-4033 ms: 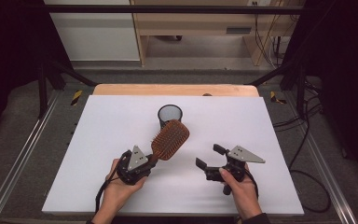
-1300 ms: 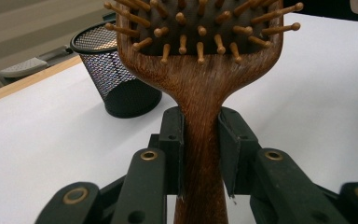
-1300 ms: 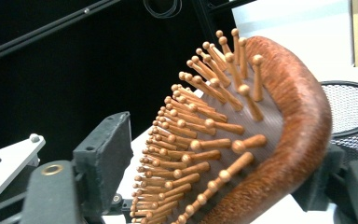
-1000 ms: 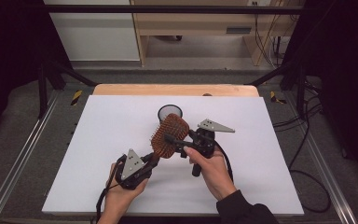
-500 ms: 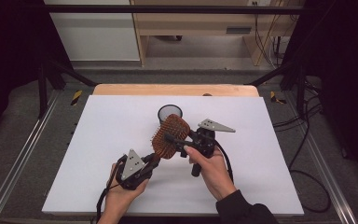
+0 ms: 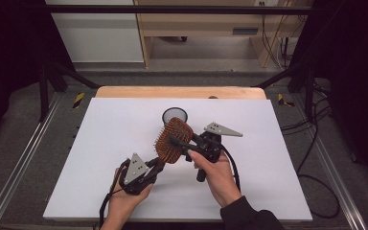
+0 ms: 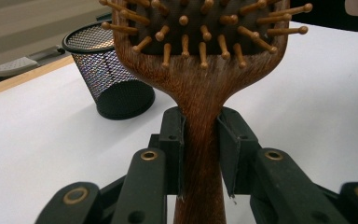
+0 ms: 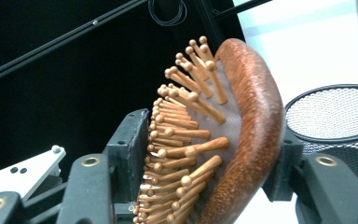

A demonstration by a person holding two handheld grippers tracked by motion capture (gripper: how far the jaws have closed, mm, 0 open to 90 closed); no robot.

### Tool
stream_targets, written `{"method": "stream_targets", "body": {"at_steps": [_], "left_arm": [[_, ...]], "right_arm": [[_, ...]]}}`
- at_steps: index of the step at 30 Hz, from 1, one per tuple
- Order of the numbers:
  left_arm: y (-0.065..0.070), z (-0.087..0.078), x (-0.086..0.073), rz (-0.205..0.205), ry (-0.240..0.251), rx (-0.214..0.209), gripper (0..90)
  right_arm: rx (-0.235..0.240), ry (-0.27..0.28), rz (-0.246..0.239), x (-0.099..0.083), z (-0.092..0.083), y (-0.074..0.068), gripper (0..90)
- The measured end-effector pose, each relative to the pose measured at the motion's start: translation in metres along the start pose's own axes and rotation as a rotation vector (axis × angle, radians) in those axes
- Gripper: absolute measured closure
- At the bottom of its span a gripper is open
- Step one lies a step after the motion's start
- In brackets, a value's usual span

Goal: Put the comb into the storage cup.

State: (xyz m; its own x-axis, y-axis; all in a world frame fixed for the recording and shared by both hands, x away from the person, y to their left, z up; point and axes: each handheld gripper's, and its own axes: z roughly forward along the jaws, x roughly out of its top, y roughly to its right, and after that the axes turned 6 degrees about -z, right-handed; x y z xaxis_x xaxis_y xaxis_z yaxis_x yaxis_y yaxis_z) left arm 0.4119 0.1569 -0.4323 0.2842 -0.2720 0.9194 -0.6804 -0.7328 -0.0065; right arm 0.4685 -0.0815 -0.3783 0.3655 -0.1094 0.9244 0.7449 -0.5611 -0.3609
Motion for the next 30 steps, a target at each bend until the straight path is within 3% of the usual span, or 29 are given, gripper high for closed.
{"method": "stream_targets", "body": {"at_steps": [12,30], "left_arm": [[-0.002,-0.001,0.000,-0.017,0.006,0.003,73.1],[-0.005,0.000,-0.001,-0.044,0.016,-0.008,72.9]], "right_arm": [[0.000,-0.008,-0.056,0.007,0.003,-0.015,51.2],[-0.021,-0.024,-0.087,0.011,0.007,-0.025,53.2]]}}
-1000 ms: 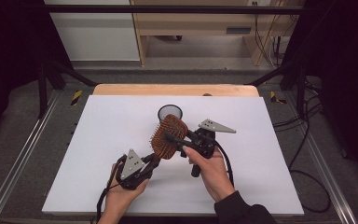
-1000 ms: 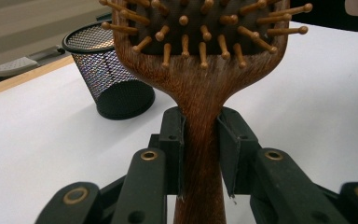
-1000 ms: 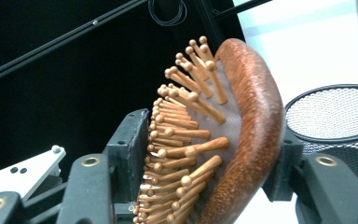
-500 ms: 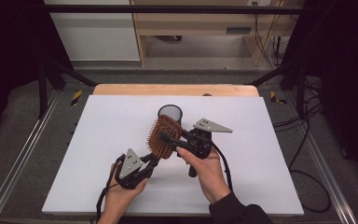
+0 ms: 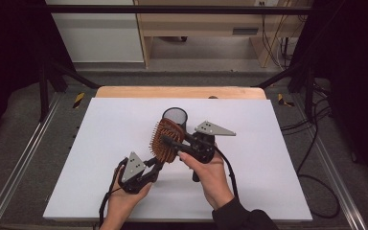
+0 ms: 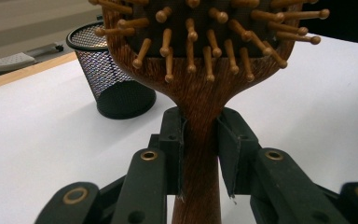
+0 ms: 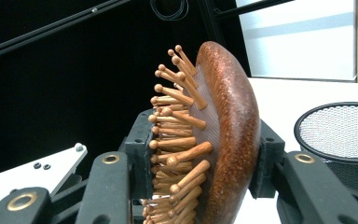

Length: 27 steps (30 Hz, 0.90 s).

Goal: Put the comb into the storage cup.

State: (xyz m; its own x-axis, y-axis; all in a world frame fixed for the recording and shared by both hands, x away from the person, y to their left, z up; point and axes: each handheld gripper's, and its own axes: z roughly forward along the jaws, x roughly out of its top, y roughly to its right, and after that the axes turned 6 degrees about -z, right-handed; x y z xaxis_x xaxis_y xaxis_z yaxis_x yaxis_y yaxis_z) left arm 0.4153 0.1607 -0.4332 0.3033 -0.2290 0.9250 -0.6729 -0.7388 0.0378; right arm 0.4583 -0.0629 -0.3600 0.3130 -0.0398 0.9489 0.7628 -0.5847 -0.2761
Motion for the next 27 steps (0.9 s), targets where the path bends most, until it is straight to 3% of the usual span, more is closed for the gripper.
{"method": "stream_targets", "body": {"at_steps": [16,27], "left_arm": [[-0.0022,-0.0004,-0.0004,-0.023,0.030,-0.015,70.4],[-0.0030,-0.0003,-0.0006,-0.040,0.049,-0.023,60.4]], "right_arm": [[-0.008,0.016,0.031,0.0012,-0.0013,0.0016,53.2],[-0.032,0.026,0.033,0.0021,-0.0043,0.0058,53.2]]}}
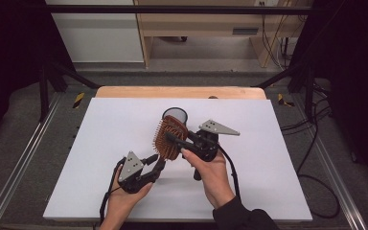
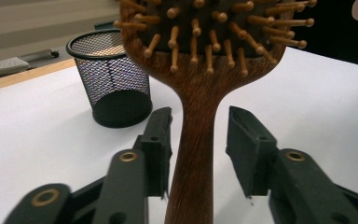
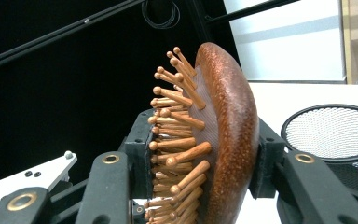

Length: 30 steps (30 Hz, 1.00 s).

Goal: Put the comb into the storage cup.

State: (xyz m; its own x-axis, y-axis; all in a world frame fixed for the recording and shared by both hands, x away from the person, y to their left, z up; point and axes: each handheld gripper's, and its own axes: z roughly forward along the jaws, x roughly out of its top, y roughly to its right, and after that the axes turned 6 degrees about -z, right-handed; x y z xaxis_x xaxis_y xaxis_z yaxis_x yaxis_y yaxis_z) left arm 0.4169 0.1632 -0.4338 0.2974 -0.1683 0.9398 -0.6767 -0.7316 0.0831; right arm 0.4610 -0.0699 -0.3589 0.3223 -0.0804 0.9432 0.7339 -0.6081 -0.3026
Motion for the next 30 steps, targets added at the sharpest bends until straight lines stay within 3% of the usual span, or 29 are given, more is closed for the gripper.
{"method": "stream_targets", "body": {"at_steps": [6,16,23,30], "left_arm": [[-0.006,-0.001,-0.002,-0.028,0.001,-0.001,47.6],[-0.019,-0.013,-0.001,-0.057,0.037,0.030,39.1],[-0.036,-0.025,-0.001,-0.092,0.091,0.097,27.5],[-0.053,-0.041,-0.004,-0.110,0.114,0.170,11.2]], "right_arm": [[-0.024,0.015,0.008,0.003,-0.006,0.008,53.1],[-0.072,0.037,0.024,0.008,-0.022,0.026,53.0],[-0.105,0.043,0.035,0.012,-0.033,0.040,53.0],[-0.134,0.049,0.057,0.016,-0.042,0.055,52.8]]}}
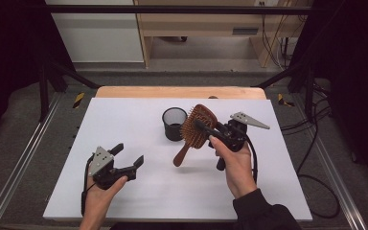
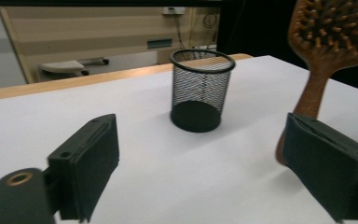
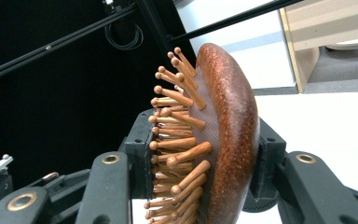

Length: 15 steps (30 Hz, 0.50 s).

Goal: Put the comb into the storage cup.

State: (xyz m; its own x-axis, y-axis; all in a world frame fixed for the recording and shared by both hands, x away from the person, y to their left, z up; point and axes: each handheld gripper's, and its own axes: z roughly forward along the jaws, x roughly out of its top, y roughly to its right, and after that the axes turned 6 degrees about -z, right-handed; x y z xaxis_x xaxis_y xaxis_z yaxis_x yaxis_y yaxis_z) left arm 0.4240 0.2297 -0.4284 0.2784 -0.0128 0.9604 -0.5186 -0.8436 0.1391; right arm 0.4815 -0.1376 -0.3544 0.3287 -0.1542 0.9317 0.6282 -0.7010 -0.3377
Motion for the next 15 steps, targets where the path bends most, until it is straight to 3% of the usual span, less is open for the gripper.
{"method": "stream_targets", "body": {"at_steps": [13,15], "left_arm": [[-0.021,-0.018,-0.003,0.019,0.023,0.046,6.4],[-0.023,-0.020,-0.003,0.038,0.020,0.053,5.7]], "right_arm": [[-0.023,0.016,0.000,0.017,-0.002,0.007,52.7],[-0.024,0.020,-0.002,0.021,-0.001,0.007,52.6]]}}
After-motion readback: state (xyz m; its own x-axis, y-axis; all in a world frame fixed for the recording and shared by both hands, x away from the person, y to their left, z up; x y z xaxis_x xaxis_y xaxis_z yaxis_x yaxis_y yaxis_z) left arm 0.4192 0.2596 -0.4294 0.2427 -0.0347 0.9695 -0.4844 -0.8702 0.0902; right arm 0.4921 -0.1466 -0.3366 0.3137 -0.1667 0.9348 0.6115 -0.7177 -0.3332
